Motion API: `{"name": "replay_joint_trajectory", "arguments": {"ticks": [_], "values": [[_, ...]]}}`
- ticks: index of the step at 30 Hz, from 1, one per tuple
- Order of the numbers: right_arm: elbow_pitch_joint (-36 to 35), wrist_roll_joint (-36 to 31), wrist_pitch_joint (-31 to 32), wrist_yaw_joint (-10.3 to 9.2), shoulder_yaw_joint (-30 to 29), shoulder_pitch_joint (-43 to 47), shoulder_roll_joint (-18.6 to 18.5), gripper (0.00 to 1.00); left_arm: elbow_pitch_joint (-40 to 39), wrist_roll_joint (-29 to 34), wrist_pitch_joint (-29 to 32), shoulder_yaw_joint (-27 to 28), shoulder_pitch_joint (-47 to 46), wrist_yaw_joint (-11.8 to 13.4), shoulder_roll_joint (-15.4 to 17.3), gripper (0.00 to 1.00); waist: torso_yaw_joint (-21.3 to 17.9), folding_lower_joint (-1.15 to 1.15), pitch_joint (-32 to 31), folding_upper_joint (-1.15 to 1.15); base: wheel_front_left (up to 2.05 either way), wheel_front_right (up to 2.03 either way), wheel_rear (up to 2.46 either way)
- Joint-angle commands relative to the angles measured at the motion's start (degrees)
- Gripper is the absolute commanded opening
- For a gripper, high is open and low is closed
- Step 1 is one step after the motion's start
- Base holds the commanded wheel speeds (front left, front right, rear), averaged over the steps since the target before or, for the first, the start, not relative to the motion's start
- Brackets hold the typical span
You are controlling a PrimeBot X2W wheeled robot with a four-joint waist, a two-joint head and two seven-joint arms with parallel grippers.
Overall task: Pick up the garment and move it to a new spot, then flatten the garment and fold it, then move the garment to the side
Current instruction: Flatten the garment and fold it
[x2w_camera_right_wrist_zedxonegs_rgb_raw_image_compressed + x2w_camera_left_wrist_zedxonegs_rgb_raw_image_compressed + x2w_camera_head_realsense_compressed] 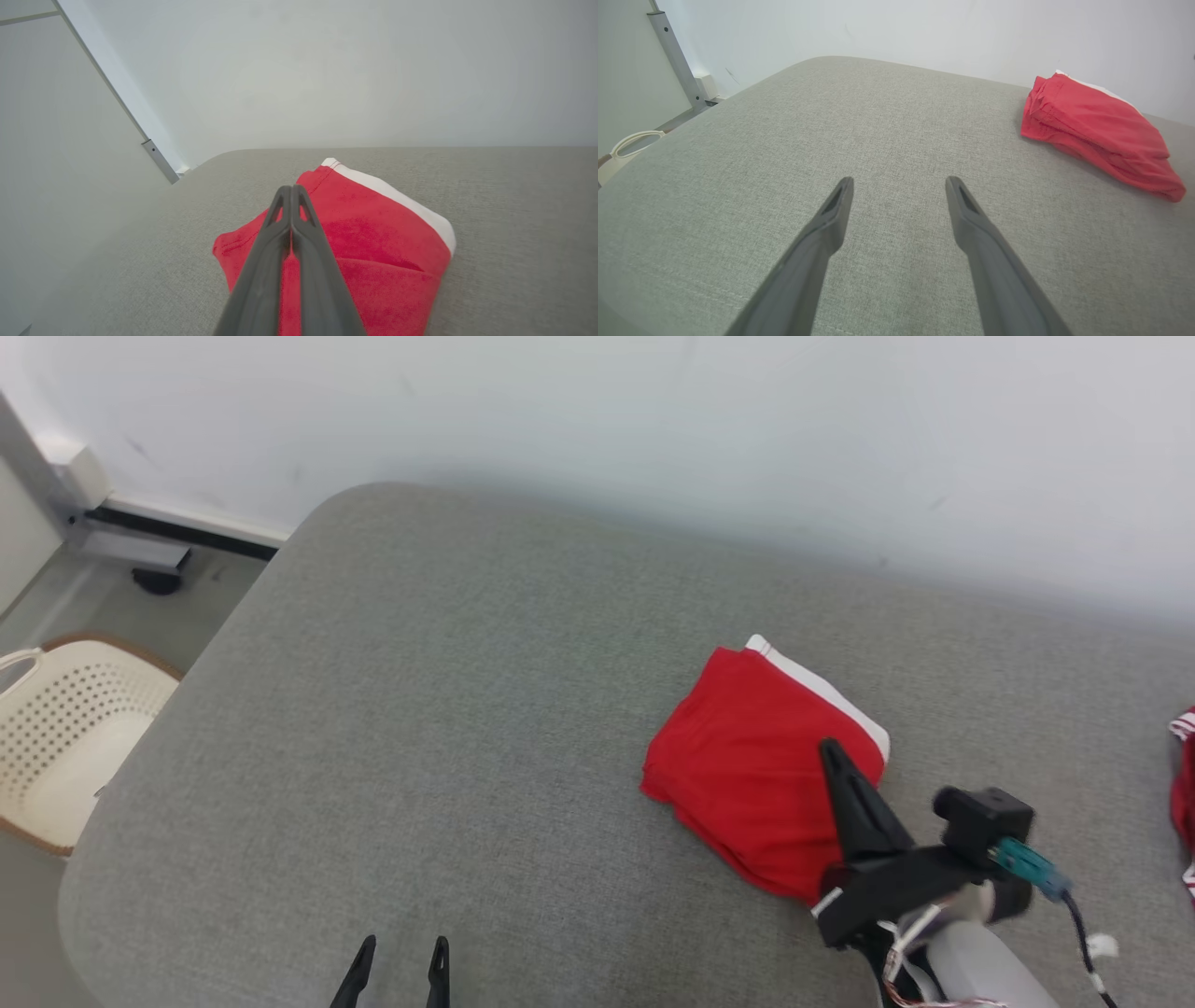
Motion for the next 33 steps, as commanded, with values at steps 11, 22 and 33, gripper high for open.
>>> {"name": "replay_joint_trajectory", "arguments": {"ticks": [11,22,33], "values": [[-11.5,-3.4,0.0,-0.13,-13.0,13.2,0.9,0.00,-2.4,3.0,-0.2,3.5,3.8,-0.8,0.1,1.00,-7.7,0.00,-3.9,0.00,0.00,0.00,0.00],[-22.2,-9.2,0.0,-0.14,-17.1,25.1,3.2,0.00,-4.7,4.7,-0.2,5.9,4.3,-1.5,0.1,1.00,-12.6,0.00,-4.5,0.00,0.00,0.00,0.00],[-24.7,-13.1,0.0,-0.14,-16.5,31.5,4.9,0.00,-5.1,4.1,-0.2,7.0,4.9,-1.4,0.1,1.00,-15.3,0.00,-4.5,0.00,0.00,0.00,0.00]]}}
